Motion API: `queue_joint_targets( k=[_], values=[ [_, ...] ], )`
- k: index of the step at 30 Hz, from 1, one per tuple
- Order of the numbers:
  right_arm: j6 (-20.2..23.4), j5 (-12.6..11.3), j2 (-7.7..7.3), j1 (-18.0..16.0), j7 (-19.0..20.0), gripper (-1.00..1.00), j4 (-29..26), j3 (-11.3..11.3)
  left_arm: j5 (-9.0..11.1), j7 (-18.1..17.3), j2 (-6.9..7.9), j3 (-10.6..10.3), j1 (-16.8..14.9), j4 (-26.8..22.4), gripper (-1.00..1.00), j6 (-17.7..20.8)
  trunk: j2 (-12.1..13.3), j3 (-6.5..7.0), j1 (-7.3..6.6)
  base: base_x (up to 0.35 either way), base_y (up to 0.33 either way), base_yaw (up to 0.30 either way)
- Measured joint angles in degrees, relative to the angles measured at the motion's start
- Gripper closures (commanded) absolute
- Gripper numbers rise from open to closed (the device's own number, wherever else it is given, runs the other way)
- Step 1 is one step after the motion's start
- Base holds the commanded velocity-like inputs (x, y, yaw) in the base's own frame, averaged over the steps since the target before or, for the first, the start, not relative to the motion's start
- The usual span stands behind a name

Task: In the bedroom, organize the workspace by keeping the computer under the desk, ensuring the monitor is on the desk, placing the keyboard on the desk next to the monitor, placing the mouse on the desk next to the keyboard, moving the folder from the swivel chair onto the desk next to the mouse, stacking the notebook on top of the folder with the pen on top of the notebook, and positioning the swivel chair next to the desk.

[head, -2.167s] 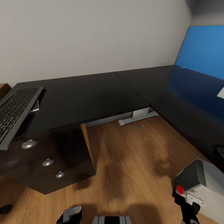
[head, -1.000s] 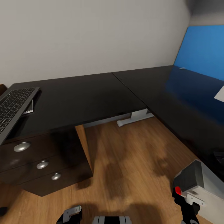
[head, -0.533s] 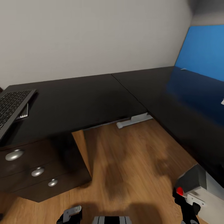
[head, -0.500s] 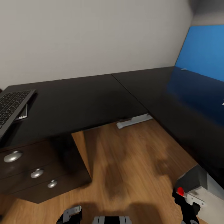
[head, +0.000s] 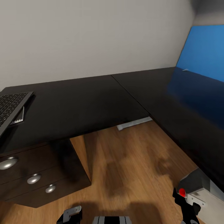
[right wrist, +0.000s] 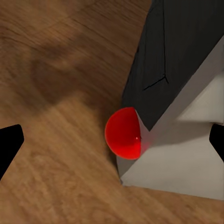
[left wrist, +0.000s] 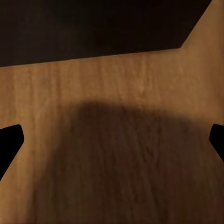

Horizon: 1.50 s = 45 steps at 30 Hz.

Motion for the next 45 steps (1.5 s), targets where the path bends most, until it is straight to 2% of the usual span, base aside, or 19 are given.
queue_joint_targets(
  k=[7,8,12,16,36,40,43,45],
  values=[
    [0.0,-0.1,0.00,0.0,0.0,-1.00,0.0,-0.2,0.0,0.0,0.01,0.0,0.0,0.0,-1.00,0.0,0.0,0.00,-0.02,0.161,0.000,0.000],
    [0.0,0.2,0.00,0.0,0.0,-1.00,0.0,0.5,0.0,0.0,0.00,0.0,0.0,0.0,-1.00,0.0,0.0,0.01,-0.02,0.163,0.000,0.000],
    [0.0,0.3,0.86,0.0,0.0,-1.00,0.0,-0.6,0.0,0.0,0.00,0.0,0.0,0.0,-1.00,0.0,0.0,0.00,-0.02,0.089,0.000,0.000],
    [0.0,0.3,1.09,0.0,0.0,-1.00,-0.1,-0.8,0.0,0.0,0.02,0.0,0.0,0.0,-1.00,0.0,0.0,-0.01,-0.01,0.030,0.000,0.000],
    [0.0,0.2,1.03,0.0,0.0,-1.00,-0.1,0.5,-0.1,-0.1,0.01,0.0,0.0,0.0,-1.00,0.0,0.0,0.00,-0.01,0.002,0.000,0.000],
    [0.0,0.1,0.37,0.0,0.0,-1.00,-0.1,2.2,0.0,-0.1,0.00,0.0,0.0,0.0,-1.00,0.0,0.0,0.01,0.02,-0.098,0.000,0.000],
    [0.0,0.2,-0.02,0.0,0.0,-1.00,-0.1,0.5,0.0,-0.1,0.00,0.0,0.0,0.0,-1.00,0.0,0.0,0.00,0.03,-0.225,0.000,0.000],
    [0.0,0.2,-0.01,0.0,0.0,-1.00,-0.1,0.5,0.0,-0.1,0.00,0.0,0.0,0.0,-1.00,0.0,0.0,0.00,0.03,-0.274,0.000,0.000]
  ],
)
